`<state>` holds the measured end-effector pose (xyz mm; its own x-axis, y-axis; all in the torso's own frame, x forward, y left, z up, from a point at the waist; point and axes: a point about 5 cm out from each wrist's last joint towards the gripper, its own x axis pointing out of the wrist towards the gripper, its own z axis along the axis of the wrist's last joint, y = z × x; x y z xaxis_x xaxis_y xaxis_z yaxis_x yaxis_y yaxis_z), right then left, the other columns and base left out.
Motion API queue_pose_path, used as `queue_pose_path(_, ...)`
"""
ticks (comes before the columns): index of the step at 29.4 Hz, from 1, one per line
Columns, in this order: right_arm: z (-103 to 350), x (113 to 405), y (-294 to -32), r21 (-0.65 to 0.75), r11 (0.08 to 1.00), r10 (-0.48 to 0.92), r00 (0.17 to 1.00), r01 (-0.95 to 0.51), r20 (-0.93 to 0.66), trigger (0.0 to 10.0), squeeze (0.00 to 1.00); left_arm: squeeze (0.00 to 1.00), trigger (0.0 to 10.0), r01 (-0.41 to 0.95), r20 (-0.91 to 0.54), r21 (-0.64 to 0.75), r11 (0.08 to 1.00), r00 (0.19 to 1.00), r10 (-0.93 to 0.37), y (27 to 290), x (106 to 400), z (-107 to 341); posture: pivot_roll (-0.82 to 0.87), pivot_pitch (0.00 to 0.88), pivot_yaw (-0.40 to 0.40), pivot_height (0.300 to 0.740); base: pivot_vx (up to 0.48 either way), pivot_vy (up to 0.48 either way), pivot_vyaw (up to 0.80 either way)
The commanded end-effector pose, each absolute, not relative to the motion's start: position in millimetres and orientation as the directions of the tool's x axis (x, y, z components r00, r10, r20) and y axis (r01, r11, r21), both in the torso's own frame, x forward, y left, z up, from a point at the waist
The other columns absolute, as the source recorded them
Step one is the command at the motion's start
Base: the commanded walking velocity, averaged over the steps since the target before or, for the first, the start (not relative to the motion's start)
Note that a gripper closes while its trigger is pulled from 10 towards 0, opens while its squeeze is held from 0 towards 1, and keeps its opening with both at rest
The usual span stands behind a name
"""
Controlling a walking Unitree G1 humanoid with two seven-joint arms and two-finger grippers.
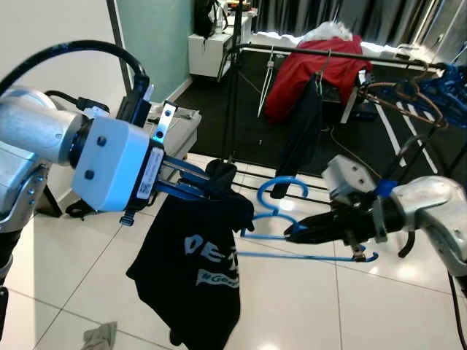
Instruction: Hang hanger
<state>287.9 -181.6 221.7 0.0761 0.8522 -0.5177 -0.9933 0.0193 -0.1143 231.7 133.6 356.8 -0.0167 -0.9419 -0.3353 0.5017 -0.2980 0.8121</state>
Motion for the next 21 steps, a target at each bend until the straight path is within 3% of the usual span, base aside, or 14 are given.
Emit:
queue_pose_path(1, 217.4, 291.7, -179.9, -0.128, 0.017, 0.832, 0.085, -0.992, -0.548, 10.0, 0.0, 0.0, 10.0, 0.481, -0.35, 0.814, -0.325, -0.041, -0.936, 131.7, 229.6, 360.7, 0.02, 0.0, -0.064, 0.74, 0.0, 0.0, 0.0)
queue_pose_path(14, 190.9, 306.1, -160.9, -0.084, 0.069, 0.815, 0.105, -0.994, -0.57, 10.0, 0.0, 0.0, 10.0, 0.451, -0.36, 0.831, -0.326, -0.011, -0.933, 133.3, 241.9, 359.1, 0.03, 0.0, -0.076, 0.74, 0.0, 0.0, 0.0)
queue_pose_path(15, 185.6, 314.8, -147.7, -0.049, 0.149, 0.841, 0.153, -0.988, -0.519, 10.0, 0.0, 0.0, 10.0, 0.444, -0.371, 0.835, -0.326, 0.016, -0.928, 135.3, 247.0, 354.0, 0.04, 0.0, -0.076, 0.74, 0.0, 0.0, 0.0)
queue_pose_path(16, 185.6, 314.8, -147.7, -0.049, 0.149, 0.841, 0.153, -0.988, -0.519, 10.0, 0.0, 0.0, 10.0, 0.444, -0.371, 0.835, -0.326, 0.016, -0.928, 135.3, 247.0, 354.0, 0.04, 0.0, -0.076, 0.74, 0.0, 0.0, 0.0)
queue_pose_path(17, 189.2, 329.6, -134.6, 0.009, 0.301, 0.872, 0.271, -0.954, -0.408, 10.0, 0.0, 0.0, 10.0, 0.433, -0.381, 0.84, -0.325, 0.045, -0.924, 133.4, 242.9, 351.7, 0.04, 0.0, -0.071, 0.74, 0.0, 0.0, 0.0)
queue_pose_path(19, 189.2, 329.6, -134.6, 0.009, 0.301, 0.872, 0.271, -0.954, -0.408, 10.0, 0.0, 0.0, 10.0, 0.433, -0.381, 0.84, -0.325, 0.045, -0.924, 133.4, 242.9, 351.7, 0.04, 0.0, -0.071, 0.74, 0.0, 0.0, 0.0)
queue_pose_path(20, 193.3, 339.4, -126.7, 0.081, 0.395, 0.878, 0.35, -0.915, -0.327, 10.0, 0.0, 0.0, 10.0, 0.429, -0.385, 0.843, -0.323, 0.064, -0.921, 131.4, 238.6, 350.5, 0.04, 0.0, -0.071, 0.74, 0.0, 0.0, 0.0)
queue_pose_path(21, 193.3, 339.4, -126.7, 0.081, 0.395, 0.878, 0.35, -0.915, -0.327, 10.0, 0.0, 0.0, 10.0, 0.429, -0.385, 0.843, -0.323, 0.064, -0.921, 131.4, 238.6, 350.5, 0.04, 0.0, -0.071, 0.74, 0.0, 0.0, 0.0)
